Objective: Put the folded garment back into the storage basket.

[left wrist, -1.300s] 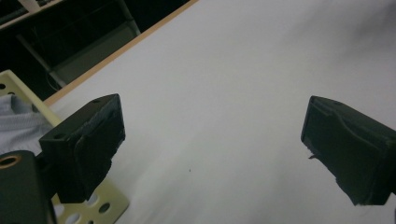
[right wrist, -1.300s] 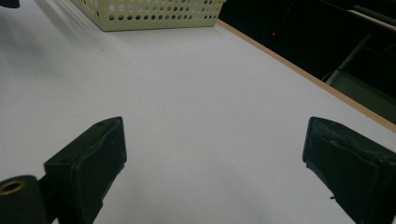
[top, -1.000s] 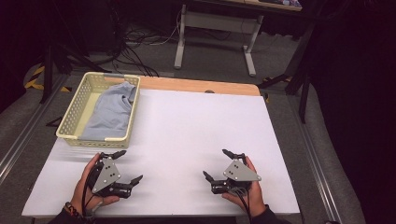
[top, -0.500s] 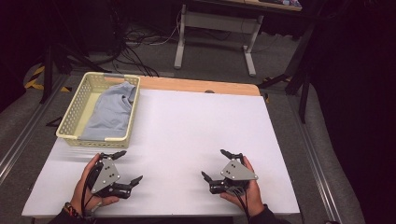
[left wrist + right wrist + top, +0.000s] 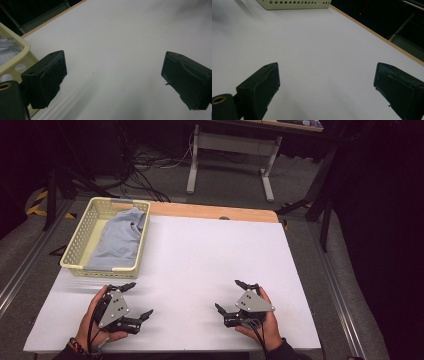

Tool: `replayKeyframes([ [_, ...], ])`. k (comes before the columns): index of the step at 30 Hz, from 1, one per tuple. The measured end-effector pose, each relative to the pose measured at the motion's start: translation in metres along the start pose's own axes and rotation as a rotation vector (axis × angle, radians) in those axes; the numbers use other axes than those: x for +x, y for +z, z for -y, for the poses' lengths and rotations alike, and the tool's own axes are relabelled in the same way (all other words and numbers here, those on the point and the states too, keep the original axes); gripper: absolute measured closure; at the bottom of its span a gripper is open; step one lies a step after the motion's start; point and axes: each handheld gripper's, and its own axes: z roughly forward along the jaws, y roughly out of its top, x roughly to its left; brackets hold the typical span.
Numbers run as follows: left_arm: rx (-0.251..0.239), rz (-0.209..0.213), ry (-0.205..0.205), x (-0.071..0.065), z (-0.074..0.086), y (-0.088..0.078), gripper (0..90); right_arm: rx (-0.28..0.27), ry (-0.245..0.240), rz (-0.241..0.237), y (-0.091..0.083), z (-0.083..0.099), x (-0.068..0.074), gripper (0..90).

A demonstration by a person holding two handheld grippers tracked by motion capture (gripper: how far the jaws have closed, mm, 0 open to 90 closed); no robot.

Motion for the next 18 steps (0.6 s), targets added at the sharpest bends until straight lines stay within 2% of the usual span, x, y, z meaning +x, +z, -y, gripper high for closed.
replayKeyframes([
  [12, 0.009, 0.02, 0.002, -0.001, -0.001, 0.005, 6.8, 0.027, 0.002, -0.001, 0.001, 0.003, 0.0, 7.3],
  [18, 0.01, 0.048, 0.017, -0.001, -0.004, 0.012, 6.8, 0.041, 0.002, 0.009, -0.003, 0.007, 0.0, 7.3],
])
